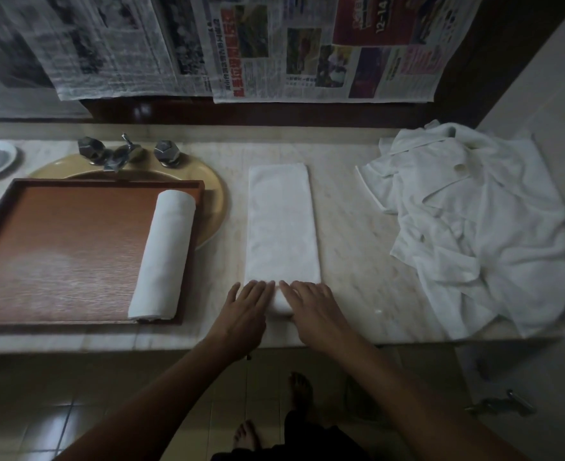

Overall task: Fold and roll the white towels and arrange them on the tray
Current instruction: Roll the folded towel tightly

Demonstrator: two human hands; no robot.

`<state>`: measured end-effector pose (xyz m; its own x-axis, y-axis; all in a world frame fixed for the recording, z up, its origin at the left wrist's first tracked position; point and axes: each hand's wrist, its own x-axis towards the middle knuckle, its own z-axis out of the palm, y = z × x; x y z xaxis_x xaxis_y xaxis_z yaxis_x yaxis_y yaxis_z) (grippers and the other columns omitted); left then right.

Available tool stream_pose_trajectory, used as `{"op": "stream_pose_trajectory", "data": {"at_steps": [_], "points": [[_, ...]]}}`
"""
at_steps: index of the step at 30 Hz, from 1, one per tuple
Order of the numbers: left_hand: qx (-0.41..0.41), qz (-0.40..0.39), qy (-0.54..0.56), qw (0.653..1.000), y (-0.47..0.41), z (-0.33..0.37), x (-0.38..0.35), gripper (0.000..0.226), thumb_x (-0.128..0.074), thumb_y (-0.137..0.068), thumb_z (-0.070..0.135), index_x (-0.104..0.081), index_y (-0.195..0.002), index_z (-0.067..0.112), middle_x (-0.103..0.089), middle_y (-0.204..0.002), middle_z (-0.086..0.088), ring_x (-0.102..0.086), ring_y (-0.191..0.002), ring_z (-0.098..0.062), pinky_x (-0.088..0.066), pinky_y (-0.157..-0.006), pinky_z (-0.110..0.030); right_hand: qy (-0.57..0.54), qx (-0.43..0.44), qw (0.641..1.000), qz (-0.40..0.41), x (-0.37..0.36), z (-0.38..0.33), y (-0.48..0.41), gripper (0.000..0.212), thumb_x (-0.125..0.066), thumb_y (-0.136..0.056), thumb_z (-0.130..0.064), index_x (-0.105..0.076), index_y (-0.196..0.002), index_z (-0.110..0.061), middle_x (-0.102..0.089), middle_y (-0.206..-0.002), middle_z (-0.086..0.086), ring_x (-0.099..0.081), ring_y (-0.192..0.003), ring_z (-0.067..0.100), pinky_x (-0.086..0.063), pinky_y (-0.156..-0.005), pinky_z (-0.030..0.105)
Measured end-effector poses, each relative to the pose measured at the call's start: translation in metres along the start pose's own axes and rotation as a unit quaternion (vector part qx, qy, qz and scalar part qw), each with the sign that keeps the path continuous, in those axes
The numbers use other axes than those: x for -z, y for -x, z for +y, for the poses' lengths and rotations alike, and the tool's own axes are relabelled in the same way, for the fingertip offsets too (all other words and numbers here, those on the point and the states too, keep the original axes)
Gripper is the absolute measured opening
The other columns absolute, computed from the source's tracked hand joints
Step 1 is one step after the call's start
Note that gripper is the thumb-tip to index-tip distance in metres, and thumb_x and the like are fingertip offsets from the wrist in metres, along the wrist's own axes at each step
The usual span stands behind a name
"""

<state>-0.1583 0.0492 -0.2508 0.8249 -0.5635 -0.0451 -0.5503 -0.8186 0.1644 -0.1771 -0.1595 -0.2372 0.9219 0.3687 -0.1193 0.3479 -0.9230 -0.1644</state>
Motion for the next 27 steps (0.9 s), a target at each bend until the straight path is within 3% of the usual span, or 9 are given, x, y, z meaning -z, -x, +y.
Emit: {"op": "stream_pose_trajectory", "data": {"at_steps": [2,6,10,13,16,21,25,27], "points": [[-0.015,-0.007,0.006,1.000,0.002,-0.007,0.004,0.075,-0.066,-0.093,0.032,-0.033,-0.156,0.009,-0.049,-0.151,-0.008,-0.049,-0.138,-0.026,-0.037,-0.117,-0.049,-0.005,0.006,1.000,-0.015,0.002,0.006,0.001,0.078,-0.074,-0.086,-0.023,-0.037,-0.154,-0.015,-0.055,-0.137,0.007,-0.057,-0.119,0.029,-0.046,-0.100,0.044],[-0.020,-0.032,0.058,0.998,0.021,-0.013,0.009,0.071,-0.056,-0.100,0.044,-0.030,-0.159,0.014,-0.045,-0.156,-0.005,-0.045,-0.141,-0.021,-0.031,-0.120,-0.044,-0.069,-0.006,0.996,-0.060,0.011,0.008,0.014,0.065,-0.064,-0.098,-0.039,-0.037,-0.153,-0.018,-0.050,-0.144,0.005,-0.050,-0.125,0.025,-0.040,-0.104,0.039],[-0.032,-0.016,0.158,0.987,0.041,-0.011,0.015,0.045,-0.061,-0.099,0.040,-0.046,-0.137,0.022,-0.060,-0.135,0.002,-0.058,-0.118,-0.016,-0.044,-0.102,-0.035,-0.167,-0.048,0.981,-0.080,0.014,0.012,0.029,0.049,-0.067,-0.094,-0.046,-0.051,-0.136,-0.025,-0.054,-0.132,-0.001,-0.052,-0.117,0.021,-0.044,-0.095,0.034],[-0.012,-0.028,0.215,0.976,0.045,-0.013,0.015,0.035,-0.055,-0.100,0.044,-0.049,-0.129,0.027,-0.061,-0.125,0.009,-0.056,-0.108,-0.010,-0.045,-0.092,-0.034,-0.210,-0.043,0.973,-0.086,0.007,0.017,0.033,0.042,-0.062,-0.097,-0.044,-0.057,-0.132,-0.022,-0.050,-0.130,-0.002,-0.049,-0.121,0.018,-0.043,-0.099,0.034],[0.039,-0.048,0.245,0.968,0.038,-0.013,0.016,0.045,-0.044,-0.097,0.058,-0.055,-0.128,0.027,-0.060,-0.124,0.010,-0.054,-0.109,-0.012,-0.046,-0.091,-0.039,-0.177,-0.041,0.980,-0.075,0.007,0.018,0.030,0.033,-0.051,-0.105,-0.033,-0.058,-0.136,-0.022,-0.050,-0.132,0.001,-0.046,-0.123,0.022,-0.042,-0.102,0.036],[0.114,-0.083,0.247,0.959,0.025,-0.010,0.022,0.068,-0.028,-0.086,0.072,-0.059,-0.128,0.028,-0.053,-0.121,0.014,-0.045,-0.111,-0.013,-0.036,-0.090,-0.037,-0.095,-0.087,0.990,-0.051,0.011,0.009,0.026,0.040,-0.037,-0.109,-0.041,-0.052,-0.143,-0.028,-0.056,-0.139,-0.004,-0.047,-0.126,0.023,-0.035,-0.103,0.042],[0.144,-0.121,0.233,0.954,0.011,-0.012,0.032,0.083,-0.024,-0.075,0.076,-0.061,-0.130,0.026,-0.057,-0.126,0.008,-0.045,-0.117,-0.017,-0.037,-0.096,-0.041,-0.065,-0.068,0.990,0.101,0.004,-0.022,0.044,0.040,-0.048,-0.101,-0.022,-0.057,-0.140,-0.020,-0.059,-0.135,0.005,-0.053,-0.126,0.028,-0.043,-0.105,0.048],[0.153,-0.150,0.225,0.950,0.004,-0.014,0.039,0.090,-0.022,-0.070,0.078,-0.062,-0.131,0.026,-0.058,-0.128,0.004,-0.046,-0.120,-0.021,-0.037,-0.099,-0.042,-0.053,-0.055,0.990,0.123,-0.005,-0.036,0.054,0.050,-0.045,-0.094,-0.017,-0.055,-0.143,-0.019,-0.055,-0.144,0.010,-0.048,-0.134,0.033,-0.038,-0.111,0.056]]}}
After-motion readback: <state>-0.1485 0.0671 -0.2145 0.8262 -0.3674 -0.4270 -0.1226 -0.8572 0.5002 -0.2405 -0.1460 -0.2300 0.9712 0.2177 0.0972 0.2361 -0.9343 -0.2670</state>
